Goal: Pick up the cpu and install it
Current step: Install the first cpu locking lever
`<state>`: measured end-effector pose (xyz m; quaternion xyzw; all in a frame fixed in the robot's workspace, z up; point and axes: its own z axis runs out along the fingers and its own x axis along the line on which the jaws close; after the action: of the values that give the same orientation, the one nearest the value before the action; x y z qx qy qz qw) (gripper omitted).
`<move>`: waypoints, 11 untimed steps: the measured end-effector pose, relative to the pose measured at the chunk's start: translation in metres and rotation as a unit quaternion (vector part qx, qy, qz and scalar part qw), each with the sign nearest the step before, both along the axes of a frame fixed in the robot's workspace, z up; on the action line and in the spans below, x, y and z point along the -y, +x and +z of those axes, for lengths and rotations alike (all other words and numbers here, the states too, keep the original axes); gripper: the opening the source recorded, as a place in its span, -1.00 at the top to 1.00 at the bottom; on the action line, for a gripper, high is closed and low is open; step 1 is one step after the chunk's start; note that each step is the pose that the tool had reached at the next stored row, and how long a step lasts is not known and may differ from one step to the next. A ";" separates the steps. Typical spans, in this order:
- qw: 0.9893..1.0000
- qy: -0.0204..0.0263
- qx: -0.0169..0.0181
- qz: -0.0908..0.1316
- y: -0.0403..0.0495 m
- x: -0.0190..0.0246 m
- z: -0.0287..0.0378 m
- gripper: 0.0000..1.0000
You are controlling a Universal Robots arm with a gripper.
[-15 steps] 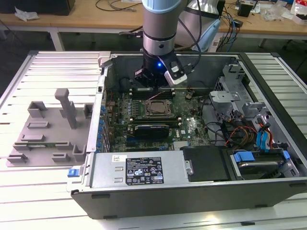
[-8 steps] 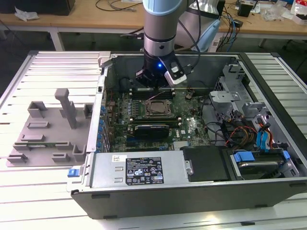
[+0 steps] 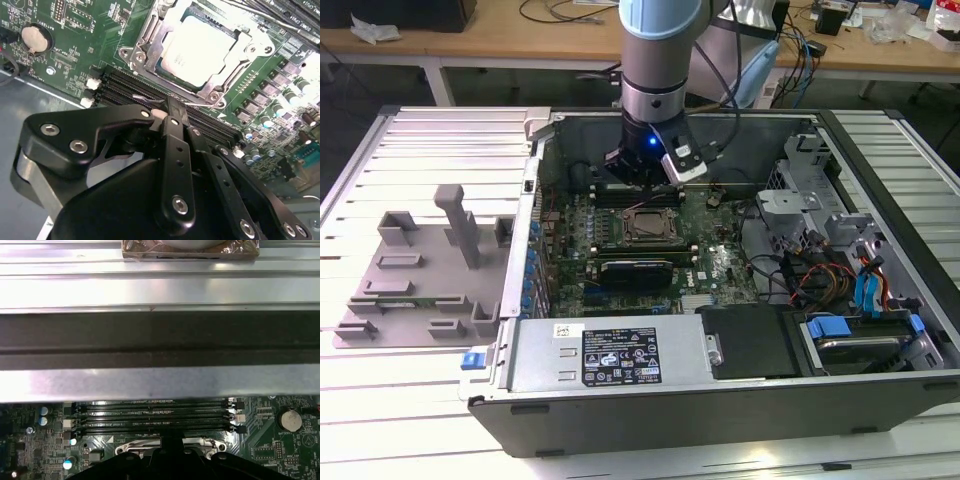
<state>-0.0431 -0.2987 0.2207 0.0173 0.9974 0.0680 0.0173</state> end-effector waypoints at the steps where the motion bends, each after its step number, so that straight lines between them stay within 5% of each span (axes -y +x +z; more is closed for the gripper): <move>1: 1.000 0.000 0.000 -0.001 0.0001 0.0000 -0.0001 0.79; 4: 0.999 0.000 0.000 -0.044 0.0001 0.0000 -0.0030 0.79; 6: 0.997 0.000 0.000 -0.080 0.0000 0.0000 -0.0055 0.79; 11: 0.993 0.000 0.000 -0.120 0.0000 -0.0002 -0.0079 0.79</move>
<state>-0.0430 -0.2985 0.2128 0.1374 0.9880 0.0654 0.0254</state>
